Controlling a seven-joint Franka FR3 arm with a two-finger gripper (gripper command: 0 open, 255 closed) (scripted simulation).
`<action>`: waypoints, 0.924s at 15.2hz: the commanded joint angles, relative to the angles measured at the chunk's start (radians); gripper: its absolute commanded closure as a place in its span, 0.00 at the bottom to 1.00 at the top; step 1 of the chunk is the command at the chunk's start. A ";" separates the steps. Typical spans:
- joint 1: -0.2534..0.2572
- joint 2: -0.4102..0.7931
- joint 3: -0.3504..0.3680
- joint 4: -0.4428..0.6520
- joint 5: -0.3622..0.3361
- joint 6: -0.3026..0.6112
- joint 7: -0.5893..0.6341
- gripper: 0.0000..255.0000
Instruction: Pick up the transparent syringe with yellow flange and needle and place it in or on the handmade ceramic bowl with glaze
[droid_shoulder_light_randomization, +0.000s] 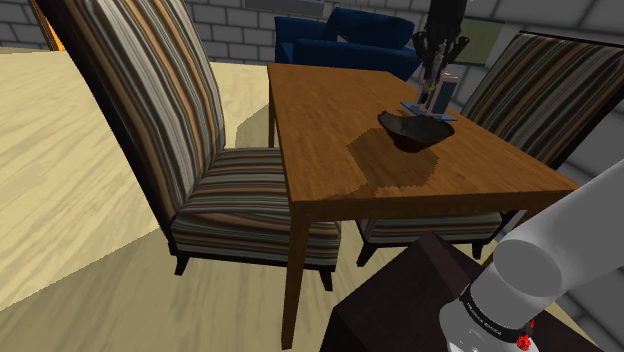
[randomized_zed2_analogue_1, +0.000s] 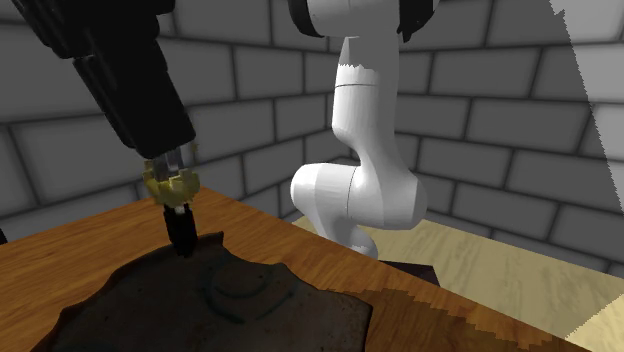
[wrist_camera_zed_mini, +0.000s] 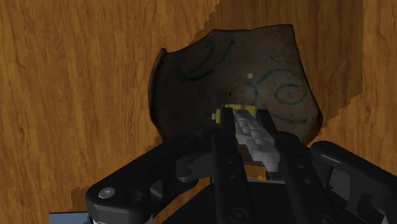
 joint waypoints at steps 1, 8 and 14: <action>0.001 -0.016 0.003 -0.047 -0.001 0.032 0.001 1.00; 0.000 -0.053 0.005 -0.178 -0.005 0.126 -0.004 1.00; 0.000 -0.053 0.005 -0.178 -0.005 0.126 -0.004 1.00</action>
